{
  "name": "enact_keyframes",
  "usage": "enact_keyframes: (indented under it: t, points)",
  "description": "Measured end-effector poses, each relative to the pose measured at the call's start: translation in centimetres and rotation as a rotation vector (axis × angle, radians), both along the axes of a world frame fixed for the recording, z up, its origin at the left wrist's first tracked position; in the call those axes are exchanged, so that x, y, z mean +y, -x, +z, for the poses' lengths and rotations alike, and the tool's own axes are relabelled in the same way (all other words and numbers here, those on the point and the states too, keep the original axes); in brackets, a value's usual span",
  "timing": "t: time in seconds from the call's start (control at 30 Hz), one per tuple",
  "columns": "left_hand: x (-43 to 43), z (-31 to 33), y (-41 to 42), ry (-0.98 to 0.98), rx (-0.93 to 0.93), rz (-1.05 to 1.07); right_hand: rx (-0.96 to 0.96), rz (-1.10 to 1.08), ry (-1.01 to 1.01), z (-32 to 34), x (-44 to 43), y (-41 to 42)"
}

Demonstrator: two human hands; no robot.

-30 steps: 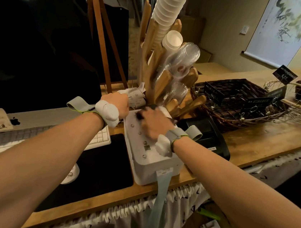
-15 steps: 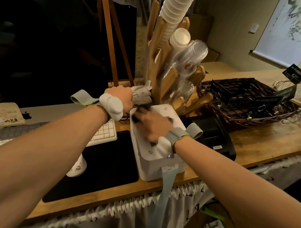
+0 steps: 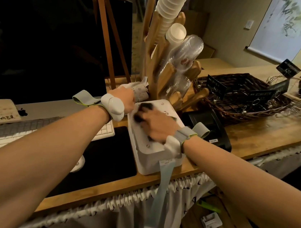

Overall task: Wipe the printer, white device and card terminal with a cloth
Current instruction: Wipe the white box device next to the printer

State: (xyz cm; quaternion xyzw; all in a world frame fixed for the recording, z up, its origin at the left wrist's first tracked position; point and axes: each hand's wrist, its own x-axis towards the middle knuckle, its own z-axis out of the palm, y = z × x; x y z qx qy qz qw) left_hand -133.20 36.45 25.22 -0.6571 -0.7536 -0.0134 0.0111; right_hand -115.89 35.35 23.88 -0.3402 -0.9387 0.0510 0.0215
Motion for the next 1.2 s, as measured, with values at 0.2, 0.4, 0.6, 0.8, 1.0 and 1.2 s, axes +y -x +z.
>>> enact_keyframes:
  t: [0.2,0.4,0.6,0.8,1.0,1.2]
  points:
    - [0.3,0.0,-0.5,0.011,-0.024,-0.055,-0.044,-0.12,0.051,0.0,-0.3,-1.5]
    - [0.3,-0.4,-0.4,0.013,-0.034,-0.058,0.053,-0.229,0.077,0.1,-0.4,-3.2]
    - [0.3,-0.6,-0.3,-0.006,-0.007,-0.067,0.137,-0.282,0.084,-0.1,-0.8,-3.7]
    - [0.1,-0.7,-0.3,0.032,0.004,-0.058,0.167,-0.266,0.138,-0.2,-0.3,-4.5]
    - [-0.1,-0.5,-0.7,0.056,0.007,-0.086,0.065,-0.156,0.141,0.1,-0.6,-2.6]
    - [-0.3,0.0,-0.3,0.043,0.008,-0.098,0.095,0.042,0.149,-0.3,-1.4,-1.0]
